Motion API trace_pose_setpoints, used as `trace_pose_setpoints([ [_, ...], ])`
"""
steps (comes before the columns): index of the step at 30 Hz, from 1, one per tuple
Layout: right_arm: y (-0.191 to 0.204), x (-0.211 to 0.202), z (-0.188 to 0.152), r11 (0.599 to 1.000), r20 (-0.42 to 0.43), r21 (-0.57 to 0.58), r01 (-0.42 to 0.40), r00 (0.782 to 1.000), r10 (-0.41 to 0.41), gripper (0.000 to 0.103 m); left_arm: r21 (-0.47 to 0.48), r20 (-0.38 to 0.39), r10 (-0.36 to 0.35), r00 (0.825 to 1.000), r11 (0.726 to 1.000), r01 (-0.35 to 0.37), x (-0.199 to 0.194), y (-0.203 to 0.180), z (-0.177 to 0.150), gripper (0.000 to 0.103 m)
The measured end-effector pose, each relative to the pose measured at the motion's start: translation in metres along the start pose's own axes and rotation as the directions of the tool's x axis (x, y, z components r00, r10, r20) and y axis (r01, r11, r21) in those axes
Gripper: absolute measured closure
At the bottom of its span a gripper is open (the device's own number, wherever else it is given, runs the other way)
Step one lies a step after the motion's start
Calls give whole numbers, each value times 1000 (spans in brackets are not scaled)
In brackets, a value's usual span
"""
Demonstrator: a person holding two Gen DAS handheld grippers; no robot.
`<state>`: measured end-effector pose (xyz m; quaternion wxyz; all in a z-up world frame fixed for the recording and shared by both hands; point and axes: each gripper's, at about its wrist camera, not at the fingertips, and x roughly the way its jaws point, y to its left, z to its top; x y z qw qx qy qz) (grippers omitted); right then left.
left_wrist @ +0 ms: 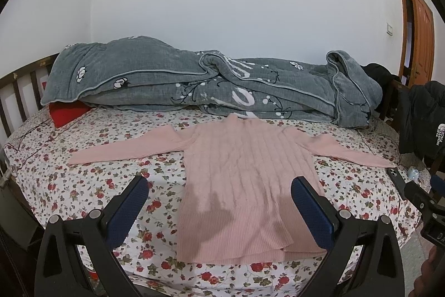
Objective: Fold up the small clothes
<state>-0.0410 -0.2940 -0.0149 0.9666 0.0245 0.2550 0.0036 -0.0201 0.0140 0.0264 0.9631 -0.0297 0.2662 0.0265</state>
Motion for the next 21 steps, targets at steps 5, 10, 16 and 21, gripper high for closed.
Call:
trace_pose_setpoints([
  [5,1,-1,0,1000,2,-2,0,1000,0,0,-2,2,0,1000,1000,0,0,1,1,0],
  [10,2,-2,0,1000,2,-2,1,1000,-1,0,-3,2,1,1000,1000,-1,-1,2,-1,0],
  [16,2,-2,0,1000,3,-3,1,1000,-1,0,-7,0,3,1000,1000,-3,0,4,-3,0],
  [21,5,-4,1,1000,12,-2,-3,1000,3,0,-3,1,6,1000,1000,-6,2,5,-2,0],
])
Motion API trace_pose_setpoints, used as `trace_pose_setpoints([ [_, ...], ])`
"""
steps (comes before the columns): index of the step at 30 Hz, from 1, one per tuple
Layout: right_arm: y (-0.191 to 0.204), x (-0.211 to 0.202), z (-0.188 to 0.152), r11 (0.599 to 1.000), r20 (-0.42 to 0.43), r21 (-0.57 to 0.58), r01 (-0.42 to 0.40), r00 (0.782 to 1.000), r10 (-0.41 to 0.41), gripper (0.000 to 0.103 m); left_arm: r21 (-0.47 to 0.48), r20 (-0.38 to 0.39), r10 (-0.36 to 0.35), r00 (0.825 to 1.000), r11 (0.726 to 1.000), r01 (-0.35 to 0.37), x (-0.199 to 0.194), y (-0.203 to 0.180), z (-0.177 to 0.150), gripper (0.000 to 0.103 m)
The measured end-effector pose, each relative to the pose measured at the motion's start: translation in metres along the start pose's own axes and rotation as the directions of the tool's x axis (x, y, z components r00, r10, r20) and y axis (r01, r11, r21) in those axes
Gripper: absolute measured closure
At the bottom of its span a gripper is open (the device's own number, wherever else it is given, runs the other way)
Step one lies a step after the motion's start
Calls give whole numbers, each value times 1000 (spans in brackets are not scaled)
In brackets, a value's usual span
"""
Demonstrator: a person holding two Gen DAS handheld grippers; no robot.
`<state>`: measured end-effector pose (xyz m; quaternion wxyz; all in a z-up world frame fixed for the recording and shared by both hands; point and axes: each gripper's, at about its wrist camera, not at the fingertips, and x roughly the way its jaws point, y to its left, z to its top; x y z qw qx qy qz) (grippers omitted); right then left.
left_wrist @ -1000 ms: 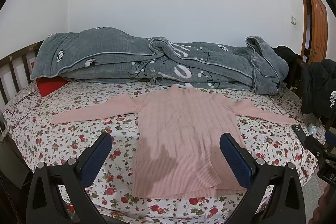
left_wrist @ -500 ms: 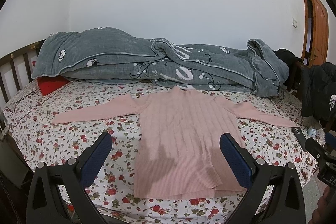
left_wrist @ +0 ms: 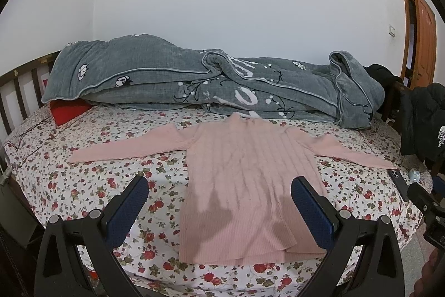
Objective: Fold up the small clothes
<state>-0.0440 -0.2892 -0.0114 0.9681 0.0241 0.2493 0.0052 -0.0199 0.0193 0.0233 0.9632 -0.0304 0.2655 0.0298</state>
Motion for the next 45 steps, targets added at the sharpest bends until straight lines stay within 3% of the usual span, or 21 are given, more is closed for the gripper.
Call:
trace_pose_setpoints([
  [12,4,9,6,1000,11,19,8,1000,-8,0,4,2,-6,1000,1000,6,19,2,9,0],
  [21,14,65,9,1000,-9,0,14,1000,-14,0,-51,-26,14,1000,999,-15,81,45,7,0],
  [27,22,125,2,1000,-89,5,-1,996,1,1,-80,-99,134,986,987,-142,145,111,-6,1],
  [32,41,166,-3,999,-103,-44,18,994,-22,3,-178,-164,136,977,970,-165,188,173,-17,3],
  [36,62,201,-5,998,-123,-55,-26,992,19,4,-242,-200,160,967,948,-207,216,227,-25,4],
  [40,88,232,-9,996,-136,-86,-35,990,23,6,-315,-250,187,950,912,-263,244,280,-33,7],
  [42,100,245,-13,995,-135,-93,-28,991,16,6,-368,-285,177,942,887,-278,259,308,-38,16],
  [45,118,263,-19,993,-140,-100,-55,989,41,6,-422,-284,205,937,850,-314,270,341,-45,19],
])
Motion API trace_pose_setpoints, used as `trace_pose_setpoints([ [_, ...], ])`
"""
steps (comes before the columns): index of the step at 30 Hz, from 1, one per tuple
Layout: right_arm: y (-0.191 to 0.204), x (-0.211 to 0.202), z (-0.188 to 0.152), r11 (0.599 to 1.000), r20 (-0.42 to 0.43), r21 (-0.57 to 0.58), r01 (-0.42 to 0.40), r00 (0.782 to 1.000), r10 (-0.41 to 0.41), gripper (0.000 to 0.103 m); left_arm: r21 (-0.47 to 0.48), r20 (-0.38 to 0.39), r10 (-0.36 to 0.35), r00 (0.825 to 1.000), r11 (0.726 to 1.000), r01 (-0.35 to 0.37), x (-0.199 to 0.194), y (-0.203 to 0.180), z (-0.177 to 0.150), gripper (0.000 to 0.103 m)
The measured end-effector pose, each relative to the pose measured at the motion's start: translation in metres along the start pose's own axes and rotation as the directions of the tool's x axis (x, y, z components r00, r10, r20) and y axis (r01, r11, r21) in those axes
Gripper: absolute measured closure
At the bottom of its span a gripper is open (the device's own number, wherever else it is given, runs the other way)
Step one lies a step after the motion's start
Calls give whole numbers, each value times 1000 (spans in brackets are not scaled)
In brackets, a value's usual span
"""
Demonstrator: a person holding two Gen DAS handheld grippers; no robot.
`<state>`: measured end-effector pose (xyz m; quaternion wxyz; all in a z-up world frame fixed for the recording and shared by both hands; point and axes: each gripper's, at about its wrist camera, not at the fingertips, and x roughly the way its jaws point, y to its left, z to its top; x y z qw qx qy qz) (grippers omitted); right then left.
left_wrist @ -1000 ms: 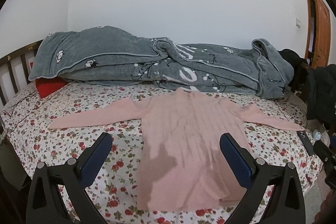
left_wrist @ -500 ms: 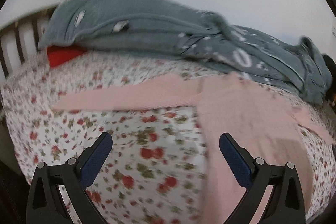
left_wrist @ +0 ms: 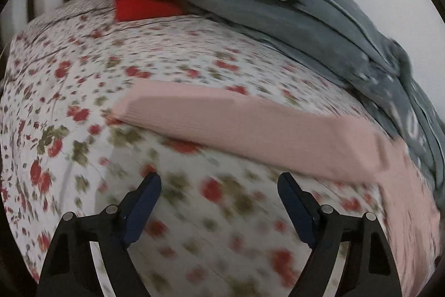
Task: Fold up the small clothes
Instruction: 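Move the left tool to the sweater sleeve cuff and close on it, then lift the sleeve with the left tool and fold it across the sweater body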
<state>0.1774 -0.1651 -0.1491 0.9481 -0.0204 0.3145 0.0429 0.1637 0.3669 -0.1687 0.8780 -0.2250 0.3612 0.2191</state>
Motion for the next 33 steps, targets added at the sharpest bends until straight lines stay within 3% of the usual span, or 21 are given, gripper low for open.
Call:
trace_pose_setpoints([
  [7,25,30,-3,1000,-31,-28,3,1000,-4,6,-91,53,24,998,996,-19,20,34,31,23],
  [10,24,28,-2,999,-41,-49,6,999,-8,6,-116,45,59,997,992,-53,28,40,41,48],
  [11,22,26,-2,999,-38,-52,7,999,-9,6,-119,41,67,997,991,-62,29,41,42,65],
  [12,18,23,0,999,-36,-53,2,999,-4,6,-116,39,84,996,990,-79,30,41,42,89],
  [13,14,23,2,999,-36,-49,-4,999,2,6,-104,41,88,995,991,-83,30,40,43,92],
  [17,-9,18,12,1000,-27,-24,-19,999,19,6,-70,63,109,992,992,-105,16,24,49,93],
  [21,-43,14,27,999,8,14,-34,999,34,6,8,131,87,988,996,-89,-15,-23,60,93],
  [25,-79,15,42,999,49,39,-12,999,10,6,87,208,50,977,994,-69,-50,-93,67,93],
  [27,-97,15,44,998,65,62,-16,998,12,6,140,218,-9,976,990,-22,-63,-134,67,93],
  [33,-151,19,33,992,80,124,-33,996,24,6,318,229,-142,963,946,64,-90,-259,44,94],
])
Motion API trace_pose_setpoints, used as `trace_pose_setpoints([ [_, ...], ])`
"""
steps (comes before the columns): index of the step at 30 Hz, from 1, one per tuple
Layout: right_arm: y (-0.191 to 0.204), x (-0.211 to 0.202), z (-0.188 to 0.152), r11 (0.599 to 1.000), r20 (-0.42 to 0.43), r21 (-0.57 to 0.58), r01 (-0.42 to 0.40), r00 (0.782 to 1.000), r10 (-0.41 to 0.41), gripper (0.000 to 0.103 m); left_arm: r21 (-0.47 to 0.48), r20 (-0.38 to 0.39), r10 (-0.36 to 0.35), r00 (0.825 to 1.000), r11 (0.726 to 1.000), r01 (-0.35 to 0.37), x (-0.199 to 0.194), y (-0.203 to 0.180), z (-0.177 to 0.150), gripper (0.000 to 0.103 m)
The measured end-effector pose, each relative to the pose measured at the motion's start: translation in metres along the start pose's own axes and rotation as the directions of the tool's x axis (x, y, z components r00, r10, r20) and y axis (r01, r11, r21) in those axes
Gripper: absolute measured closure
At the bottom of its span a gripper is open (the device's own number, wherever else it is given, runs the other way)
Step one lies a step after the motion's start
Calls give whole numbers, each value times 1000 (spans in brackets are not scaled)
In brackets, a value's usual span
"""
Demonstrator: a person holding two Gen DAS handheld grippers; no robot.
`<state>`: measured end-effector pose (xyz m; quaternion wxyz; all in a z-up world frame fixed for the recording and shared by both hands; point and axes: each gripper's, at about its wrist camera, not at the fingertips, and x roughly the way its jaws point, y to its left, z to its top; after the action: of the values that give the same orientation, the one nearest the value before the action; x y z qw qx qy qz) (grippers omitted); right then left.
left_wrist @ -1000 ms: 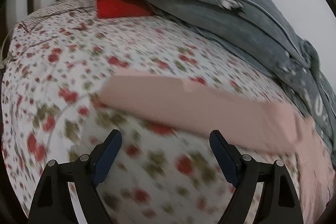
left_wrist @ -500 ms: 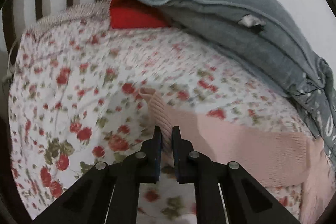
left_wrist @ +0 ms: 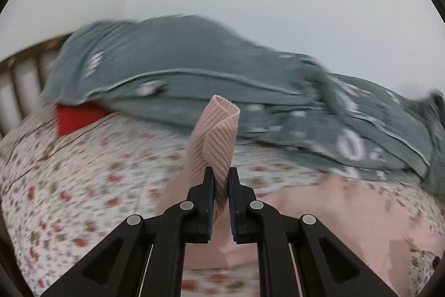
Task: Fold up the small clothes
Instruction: 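Lift the sleeve with the left tool and fold it across the sweater body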
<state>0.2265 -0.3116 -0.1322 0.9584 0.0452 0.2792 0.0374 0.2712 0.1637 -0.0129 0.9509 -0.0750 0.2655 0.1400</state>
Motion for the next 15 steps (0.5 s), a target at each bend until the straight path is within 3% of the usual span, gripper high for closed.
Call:
trace_pose_setpoints([
  [3,-30,8,-5,996,-29,89,-5,1000,8,6,34,-31,-123,992,992,124,1,-65,-2,94],
  [9,-60,8,-16,990,-67,144,-4,998,14,6,138,-97,-235,967,959,247,7,-194,-28,94],
  [15,-83,-3,-20,983,-46,185,3,999,6,6,180,-199,-295,934,926,331,28,-281,-72,93],
])
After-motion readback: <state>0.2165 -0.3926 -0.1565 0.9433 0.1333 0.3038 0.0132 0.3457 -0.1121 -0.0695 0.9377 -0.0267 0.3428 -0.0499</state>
